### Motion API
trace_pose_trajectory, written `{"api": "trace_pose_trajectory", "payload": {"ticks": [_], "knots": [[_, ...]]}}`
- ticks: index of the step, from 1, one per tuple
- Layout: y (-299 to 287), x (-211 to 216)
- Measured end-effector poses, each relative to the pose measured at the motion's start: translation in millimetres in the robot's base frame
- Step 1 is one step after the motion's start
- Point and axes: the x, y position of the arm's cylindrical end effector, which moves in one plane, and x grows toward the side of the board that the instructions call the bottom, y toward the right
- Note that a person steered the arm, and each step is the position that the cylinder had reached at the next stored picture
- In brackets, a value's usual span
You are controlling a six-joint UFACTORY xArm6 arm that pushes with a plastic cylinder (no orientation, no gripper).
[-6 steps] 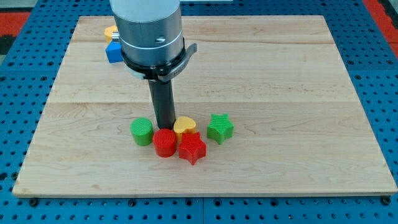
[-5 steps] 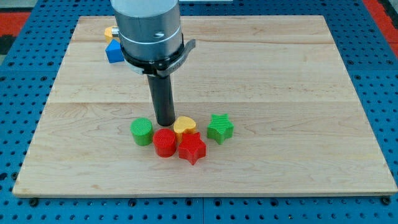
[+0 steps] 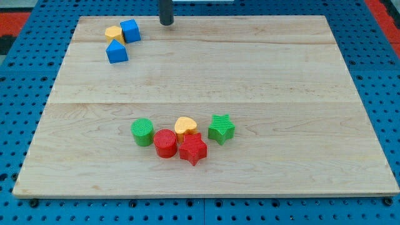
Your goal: Add the triangle into the group of blocks
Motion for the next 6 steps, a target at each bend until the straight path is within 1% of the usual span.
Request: {"api": "trace_pose_trajectory", "payload": {"ticks": [1,2,3,4,5,6], "knots": [[-71.2,18.1],[-97.6,62.4],[-98.0,99.3],[-74.3,134.7],[-42.9,184.5],[-25.3,224.3]]}}
